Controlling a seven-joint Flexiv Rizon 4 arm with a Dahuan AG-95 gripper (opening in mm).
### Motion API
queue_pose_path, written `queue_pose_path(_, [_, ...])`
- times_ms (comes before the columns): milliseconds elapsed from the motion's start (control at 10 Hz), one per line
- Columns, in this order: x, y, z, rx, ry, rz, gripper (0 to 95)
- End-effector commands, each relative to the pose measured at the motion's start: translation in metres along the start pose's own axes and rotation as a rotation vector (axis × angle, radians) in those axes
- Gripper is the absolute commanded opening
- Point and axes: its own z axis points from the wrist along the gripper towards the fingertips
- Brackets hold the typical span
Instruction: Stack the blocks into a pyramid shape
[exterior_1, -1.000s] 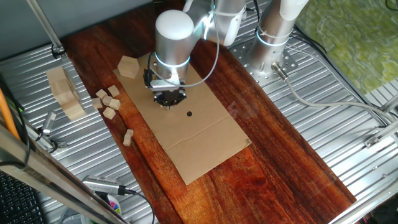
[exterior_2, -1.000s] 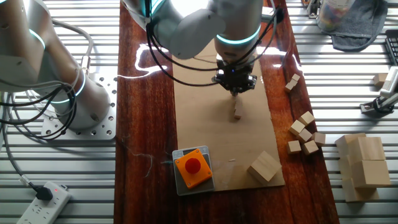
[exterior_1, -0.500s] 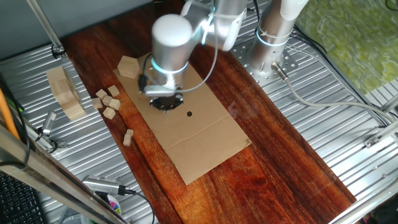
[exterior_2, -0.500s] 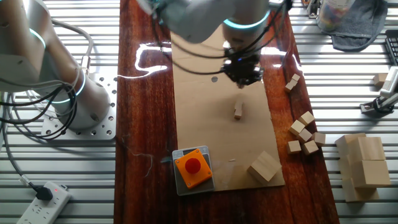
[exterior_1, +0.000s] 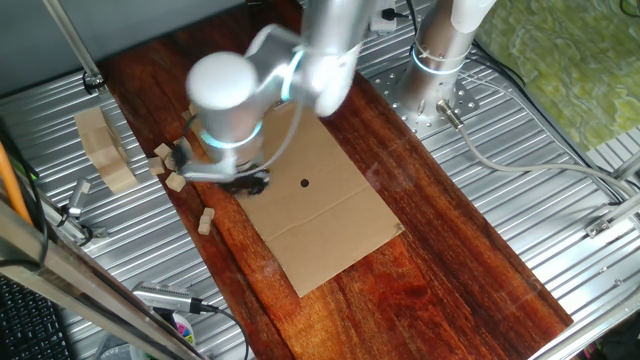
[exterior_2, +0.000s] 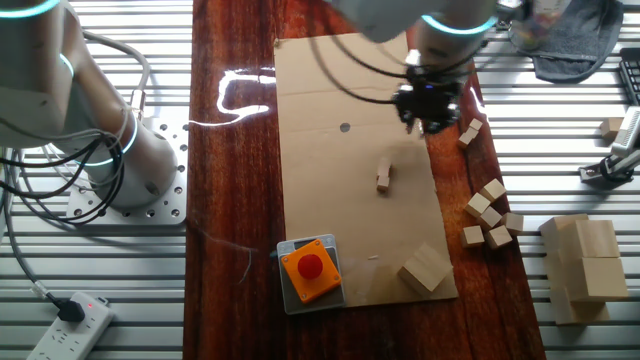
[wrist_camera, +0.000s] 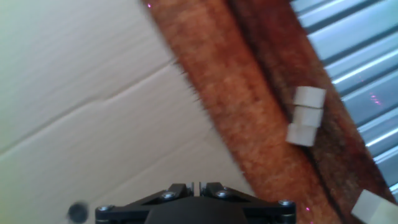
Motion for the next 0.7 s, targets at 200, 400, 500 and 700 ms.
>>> queue_pose_path(200, [-0.009,-0.026,-0.006,0.004,0.006,0.001,38.0])
queue_pose_path(400, [-0.008,-0.029,-0.009,0.008,0.002,0.001,38.0])
queue_pose_path(500, [-0.008,-0.031,-0.01,0.012,0.006,0.006,38.0])
queue_pose_path(700, [-0.007,-0.038,-0.008,0.017,0.012,0.017,38.0])
